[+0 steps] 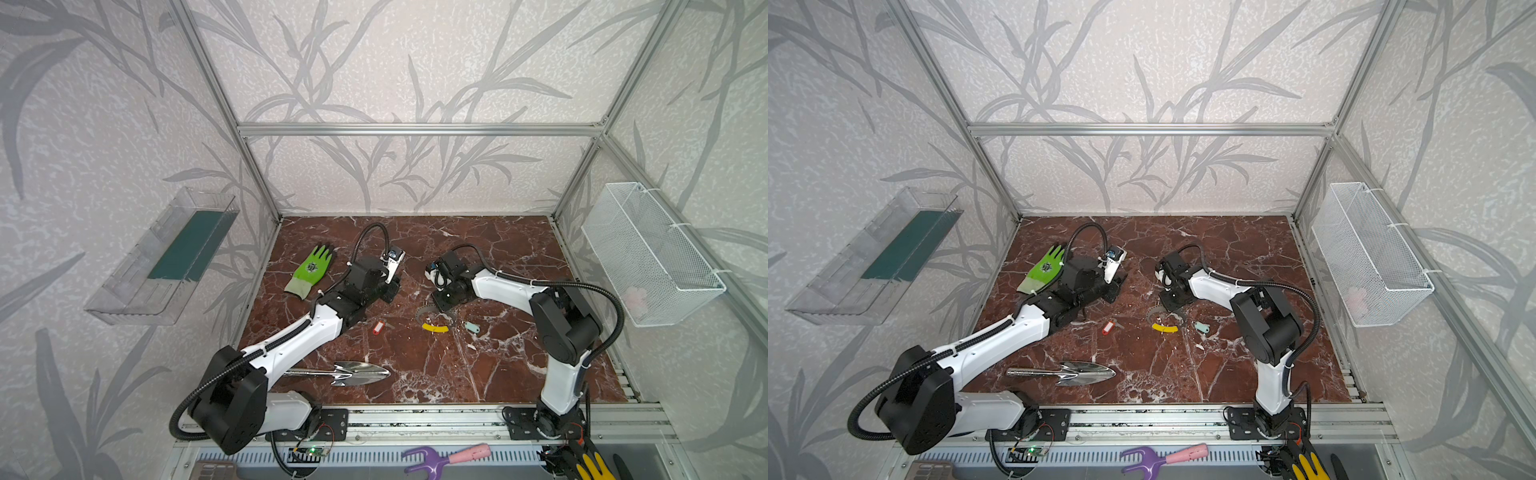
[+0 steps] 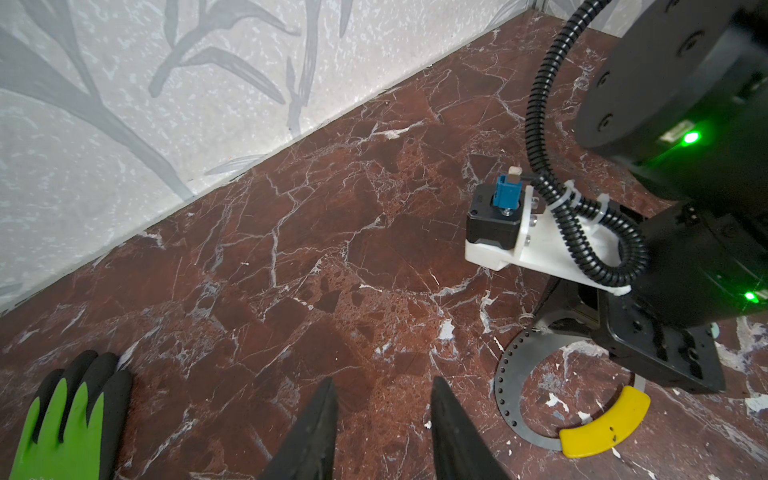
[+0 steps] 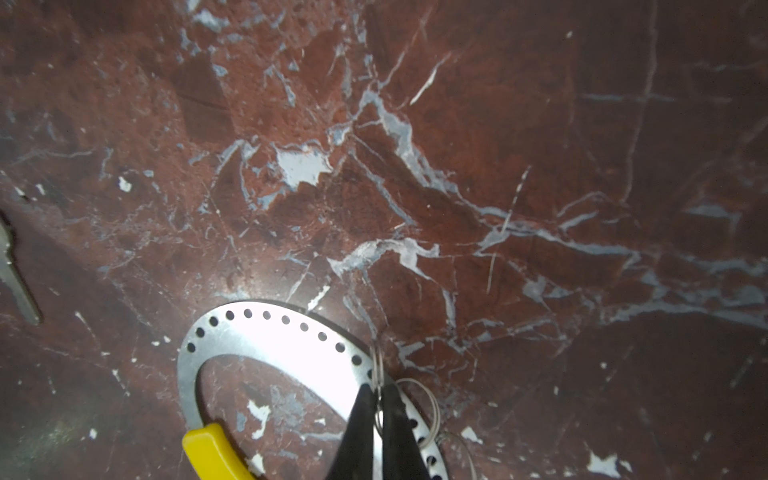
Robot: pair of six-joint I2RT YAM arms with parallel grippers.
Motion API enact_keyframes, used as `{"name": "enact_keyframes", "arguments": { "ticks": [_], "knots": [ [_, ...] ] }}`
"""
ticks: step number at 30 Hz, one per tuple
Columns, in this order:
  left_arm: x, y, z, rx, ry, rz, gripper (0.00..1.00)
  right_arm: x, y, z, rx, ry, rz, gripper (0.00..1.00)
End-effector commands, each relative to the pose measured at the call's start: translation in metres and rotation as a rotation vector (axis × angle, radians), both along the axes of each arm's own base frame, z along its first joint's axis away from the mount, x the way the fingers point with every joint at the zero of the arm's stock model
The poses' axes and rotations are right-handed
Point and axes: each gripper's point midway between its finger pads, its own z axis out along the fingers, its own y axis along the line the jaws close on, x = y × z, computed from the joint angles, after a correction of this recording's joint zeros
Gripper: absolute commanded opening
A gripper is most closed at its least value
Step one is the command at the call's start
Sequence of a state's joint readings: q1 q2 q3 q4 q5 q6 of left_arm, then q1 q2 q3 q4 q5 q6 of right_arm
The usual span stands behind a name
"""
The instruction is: Put the keys on the keyring
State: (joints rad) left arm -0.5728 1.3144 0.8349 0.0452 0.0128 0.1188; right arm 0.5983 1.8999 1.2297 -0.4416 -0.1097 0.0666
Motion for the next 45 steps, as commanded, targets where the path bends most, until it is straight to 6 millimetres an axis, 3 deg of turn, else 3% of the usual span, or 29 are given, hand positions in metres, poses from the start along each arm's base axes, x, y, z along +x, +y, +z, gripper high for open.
{"name": "enact_keyframes", "arguments": {
  "ticks": [1, 6, 16, 22, 31, 40, 45],
  "knots": [
    [0.001, -0.001, 0.006, -0.020, -0.008, 0.005, 0.39, 0.003, 0.006, 0.008, 0.009, -0.027, 0.047, 0.02],
    [0.002, 0.000, 0.008, -0.017, -0.025, 0.004, 0.39, 0.001, 0.007, 0.015, 0.008, -0.064, 0.122, 0.00],
    [-0.007, -0.004, 0.016, -0.038, -0.111, -0.064, 0.39, -0.007, 0.017, 0.053, 0.152, -0.224, 0.301, 0.00],
    [-0.028, -0.021, 0.033, -0.071, -0.210, -0.235, 0.38, -0.018, 0.016, 0.107, 0.299, -0.415, 0.418, 0.00],
    [-0.075, -0.054, 0.064, -0.079, -0.328, -0.564, 0.35, -0.052, 0.005, 0.198, 0.601, -0.783, 0.599, 0.00],
    [-0.098, -0.082, 0.090, 0.004, -0.410, -0.714, 0.35, -0.084, 0.005, 0.236, 0.698, -0.895, 0.733, 0.00],
    [-0.106, -0.091, 0.098, -0.008, -0.426, -0.743, 0.35, -0.092, 0.004, 0.244, 0.712, -0.917, 0.752, 0.00]
  ]
}}
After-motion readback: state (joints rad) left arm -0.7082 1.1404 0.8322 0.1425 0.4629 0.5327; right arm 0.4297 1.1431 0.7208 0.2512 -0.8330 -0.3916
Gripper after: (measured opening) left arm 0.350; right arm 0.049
